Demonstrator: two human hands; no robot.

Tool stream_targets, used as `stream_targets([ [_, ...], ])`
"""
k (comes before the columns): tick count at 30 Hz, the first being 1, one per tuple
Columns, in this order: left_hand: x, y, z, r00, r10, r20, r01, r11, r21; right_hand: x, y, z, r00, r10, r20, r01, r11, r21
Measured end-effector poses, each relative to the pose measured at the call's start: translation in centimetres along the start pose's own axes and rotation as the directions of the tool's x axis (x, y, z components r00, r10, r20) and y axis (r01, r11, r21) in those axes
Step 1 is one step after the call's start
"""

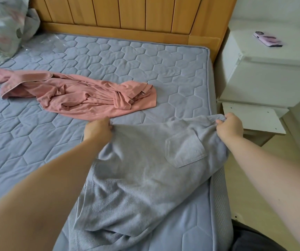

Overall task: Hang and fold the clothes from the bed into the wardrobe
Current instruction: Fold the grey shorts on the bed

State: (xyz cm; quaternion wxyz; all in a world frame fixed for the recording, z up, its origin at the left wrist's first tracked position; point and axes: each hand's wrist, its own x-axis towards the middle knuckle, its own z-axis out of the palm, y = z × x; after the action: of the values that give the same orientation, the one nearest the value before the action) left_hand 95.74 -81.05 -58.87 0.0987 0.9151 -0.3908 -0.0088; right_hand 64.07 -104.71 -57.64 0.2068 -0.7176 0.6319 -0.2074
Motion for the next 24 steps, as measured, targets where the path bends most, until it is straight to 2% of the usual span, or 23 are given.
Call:
stream_targets([
  [2,0.1,-0.9,0.0,0.999,-0.052,-0.017,0.053,0.998,0.041,-0.5,-0.2,-0.1,0.999,0.022,-0.039,-0.021,1.000,0.023],
  [4,-0.2,-1.6,0.5,0.997,-0.083,-0.001,0.083,0.996,0.038,-1.5,-0.7,0.2,0.997,-0.001,-0.082,-0.001,1.000,-0.026],
  [7,-1.5,-2.1,1.5,0.992,-0.119,0.046,0.124,0.984,-0.128,-4.4,-1.5,1.2,0.983,-0.139,-0.116,0.120,0.980,-0.161],
  [9,-2.7,-2.8,1.9,0.989,-0.141,0.033,0.145,0.960,-0.237,-6.8,-2.1,2.1,0.960,-0.265,-0.084,0.244,0.948,-0.203],
  [13,-4.5,-4.7,1.6,0.985,-0.162,0.063,0.173,0.926,-0.337,-12.6,-4.1,4.9,0.880,-0.463,0.106,0.474,0.844,-0.253],
  [15,-5.3,-5.3,1.1,0.977,-0.215,0.012,0.201,0.893,-0.403,-15.6,-5.3,6.8,0.802,-0.516,0.301,0.586,0.778,-0.225],
  [18,-5.9,-5.7,0.5,0.930,-0.366,-0.032,0.299,0.805,-0.513,-18.6,-5.7,9.5,0.693,-0.451,0.563,0.644,0.737,-0.203],
  [20,-6.0,-5.7,0.3,0.916,-0.399,0.032,0.352,0.764,-0.541,-18.9,-5.8,10.0,0.684,-0.394,0.614,0.626,0.749,-0.217],
  [24,-5.4,-5.3,0.3,0.916,-0.380,0.131,0.391,0.769,-0.505,-17.7,-6.2,9.6,0.650,-0.334,0.683,0.617,0.756,-0.217],
])
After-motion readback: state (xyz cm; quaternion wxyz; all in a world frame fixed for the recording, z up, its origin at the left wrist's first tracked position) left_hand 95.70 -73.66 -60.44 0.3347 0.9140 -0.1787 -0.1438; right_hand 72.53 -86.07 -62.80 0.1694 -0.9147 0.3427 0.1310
